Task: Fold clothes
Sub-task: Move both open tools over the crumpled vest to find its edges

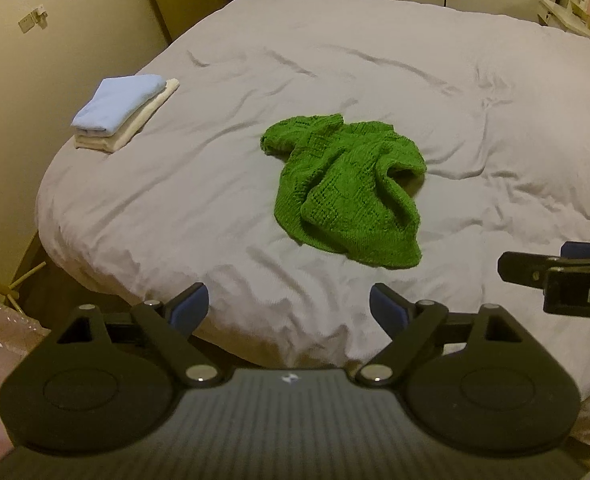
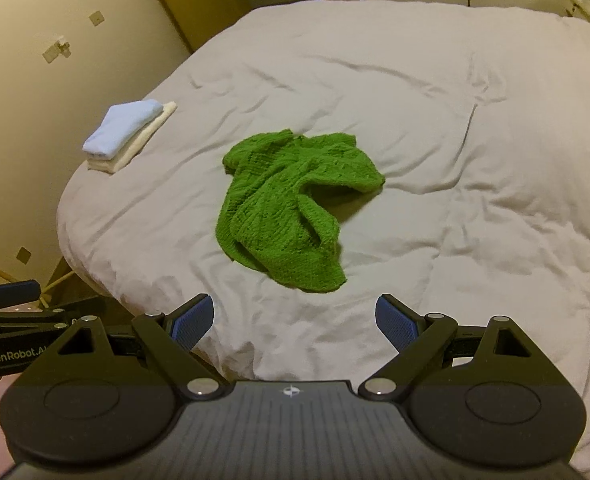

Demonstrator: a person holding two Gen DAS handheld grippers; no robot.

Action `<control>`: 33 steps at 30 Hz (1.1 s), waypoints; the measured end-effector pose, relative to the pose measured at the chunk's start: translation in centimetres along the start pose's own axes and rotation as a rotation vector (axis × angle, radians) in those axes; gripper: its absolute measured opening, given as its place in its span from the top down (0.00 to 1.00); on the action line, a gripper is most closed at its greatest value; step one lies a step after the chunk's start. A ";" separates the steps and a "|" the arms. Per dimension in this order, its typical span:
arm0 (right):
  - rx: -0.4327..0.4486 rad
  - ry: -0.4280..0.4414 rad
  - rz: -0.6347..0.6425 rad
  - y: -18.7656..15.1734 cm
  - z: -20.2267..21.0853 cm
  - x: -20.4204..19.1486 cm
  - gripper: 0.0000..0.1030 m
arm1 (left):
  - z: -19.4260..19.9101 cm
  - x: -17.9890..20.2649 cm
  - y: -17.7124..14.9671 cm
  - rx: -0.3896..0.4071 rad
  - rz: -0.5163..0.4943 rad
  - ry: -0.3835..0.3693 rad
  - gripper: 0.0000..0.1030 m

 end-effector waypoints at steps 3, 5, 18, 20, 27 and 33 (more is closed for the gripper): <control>-0.006 0.000 0.003 -0.1 -0.2 -0.2 0.12 | -0.2 -0.3 0.0 -0.008 0.005 -0.002 0.16; -0.009 0.000 0.007 0.0 -0.4 -0.5 0.12 | -0.4 -0.6 0.0 -0.012 0.009 -0.005 0.16; -0.030 -0.041 -0.011 2.6 -3.1 -1.3 0.12 | -4.5 -3.1 2.9 -0.044 -0.003 -0.064 0.15; -0.033 -0.051 -0.032 3.4 -3.9 -1.3 0.12 | -5.6 -3.7 4.1 -0.051 -0.022 -0.086 0.15; -0.093 -0.073 -0.145 6.6 -9.2 -1.9 0.12 | -10.7 -7.1 8.6 -0.086 -0.102 -0.156 0.15; -0.155 -0.098 -0.285 8.3 -14.6 -2.2 0.12 | -16.3 -9.3 12.4 -0.137 -0.199 -0.216 0.15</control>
Point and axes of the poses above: each gripper's, at about its wrist camera, not at the fingertips, and z roughly against the way its jaws point, x to its right, y to its top, the point moved 7 cm from there along -z, roughly the way its jaws point, and after that the axes turned 11 degrees about -x, right-handed, at the moved point
